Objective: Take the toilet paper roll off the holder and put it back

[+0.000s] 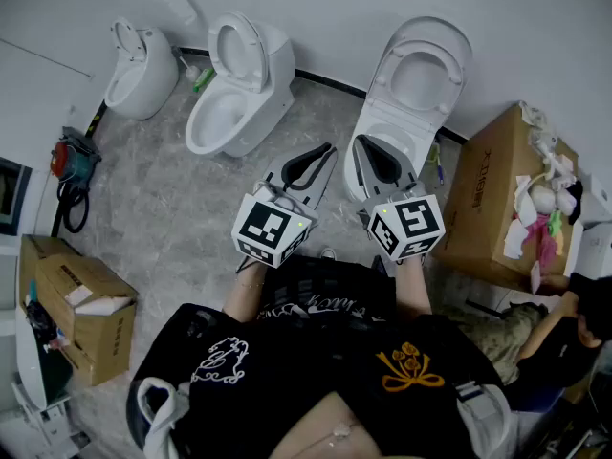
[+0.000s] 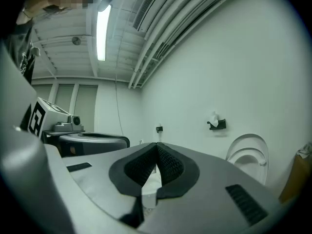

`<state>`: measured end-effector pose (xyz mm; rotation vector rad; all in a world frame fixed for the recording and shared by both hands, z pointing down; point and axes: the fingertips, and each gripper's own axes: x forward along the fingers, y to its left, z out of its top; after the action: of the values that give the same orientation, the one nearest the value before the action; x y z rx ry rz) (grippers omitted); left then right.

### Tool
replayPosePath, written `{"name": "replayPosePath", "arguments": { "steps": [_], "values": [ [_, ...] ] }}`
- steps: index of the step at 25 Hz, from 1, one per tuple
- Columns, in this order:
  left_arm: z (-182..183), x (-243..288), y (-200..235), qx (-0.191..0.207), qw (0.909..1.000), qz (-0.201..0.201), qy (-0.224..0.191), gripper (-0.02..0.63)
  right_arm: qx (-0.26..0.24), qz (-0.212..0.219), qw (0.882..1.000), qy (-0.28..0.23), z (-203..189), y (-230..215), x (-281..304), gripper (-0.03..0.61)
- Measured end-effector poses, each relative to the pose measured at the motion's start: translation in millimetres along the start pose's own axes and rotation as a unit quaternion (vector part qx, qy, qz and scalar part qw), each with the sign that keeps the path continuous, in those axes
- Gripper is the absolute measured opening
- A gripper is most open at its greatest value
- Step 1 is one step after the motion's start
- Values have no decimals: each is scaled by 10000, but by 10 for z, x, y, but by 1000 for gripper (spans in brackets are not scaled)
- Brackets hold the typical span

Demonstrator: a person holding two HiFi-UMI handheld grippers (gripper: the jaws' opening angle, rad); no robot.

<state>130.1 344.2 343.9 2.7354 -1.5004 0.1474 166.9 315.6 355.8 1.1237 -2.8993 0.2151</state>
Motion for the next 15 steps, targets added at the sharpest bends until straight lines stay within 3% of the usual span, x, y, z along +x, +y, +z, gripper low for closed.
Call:
{"name": "replayPosePath", "arguments": {
  "steps": [9, 15],
  "values": [
    [-13, 26, 72, 91, 9999, 9, 43, 40, 21, 138, 9999, -1, -53, 57, 84, 12],
    [-44, -83, 166, 77, 9997, 226, 84, 40, -28, 235, 9997, 63, -136, 165, 153, 12]
  ]
}}
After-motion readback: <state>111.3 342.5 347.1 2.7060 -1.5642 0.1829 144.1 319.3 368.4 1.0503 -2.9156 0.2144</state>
